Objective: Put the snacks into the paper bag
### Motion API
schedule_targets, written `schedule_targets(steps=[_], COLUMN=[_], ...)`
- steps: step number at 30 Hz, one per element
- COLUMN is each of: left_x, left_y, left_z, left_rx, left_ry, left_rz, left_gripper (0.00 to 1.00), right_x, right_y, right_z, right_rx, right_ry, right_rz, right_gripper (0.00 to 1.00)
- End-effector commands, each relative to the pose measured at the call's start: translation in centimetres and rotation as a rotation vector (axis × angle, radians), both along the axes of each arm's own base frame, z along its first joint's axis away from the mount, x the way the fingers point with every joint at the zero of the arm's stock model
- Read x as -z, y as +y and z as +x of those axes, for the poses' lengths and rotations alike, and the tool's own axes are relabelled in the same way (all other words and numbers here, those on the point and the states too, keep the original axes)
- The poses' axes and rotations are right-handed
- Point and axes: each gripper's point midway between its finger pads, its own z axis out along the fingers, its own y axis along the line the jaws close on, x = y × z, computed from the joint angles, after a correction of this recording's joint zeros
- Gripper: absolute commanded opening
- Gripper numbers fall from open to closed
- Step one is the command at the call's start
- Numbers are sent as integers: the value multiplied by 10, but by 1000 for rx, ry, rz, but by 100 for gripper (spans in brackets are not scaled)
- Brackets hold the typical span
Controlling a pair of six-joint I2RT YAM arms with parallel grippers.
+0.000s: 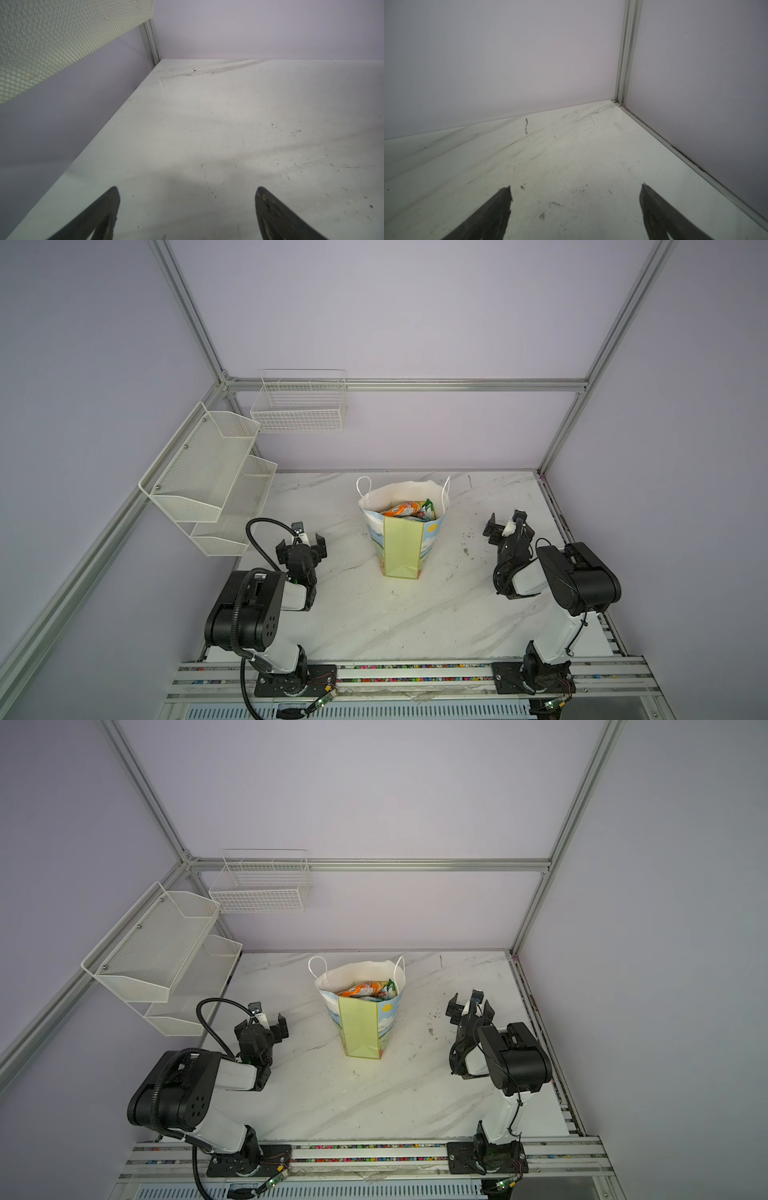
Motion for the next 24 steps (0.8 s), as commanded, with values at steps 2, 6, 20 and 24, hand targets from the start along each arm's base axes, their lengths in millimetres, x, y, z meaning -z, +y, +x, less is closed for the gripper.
schedule_targets(steps=[2, 6, 20, 24], left_x=[-34, -34, -13, -15], left_y=[-1, -61, -32, -32], left_z=[-19, -9, 24, 22], left_rx=[16, 378, 265, 271], left_ry=[-218, -203, -8, -34], left_rz=[-30, 81, -64, -50], left_gripper=[100, 100, 100, 100], right_x=[-24, -25, -9, -9], right_y=[-18, 11, 5, 4], right_z=[-24, -15, 16, 15], right_rx=[47, -111, -59, -57], right_ry=[-141, -122, -6, -4], right_rz=[59, -19, 2, 0], right_gripper=[97, 97, 97, 97])
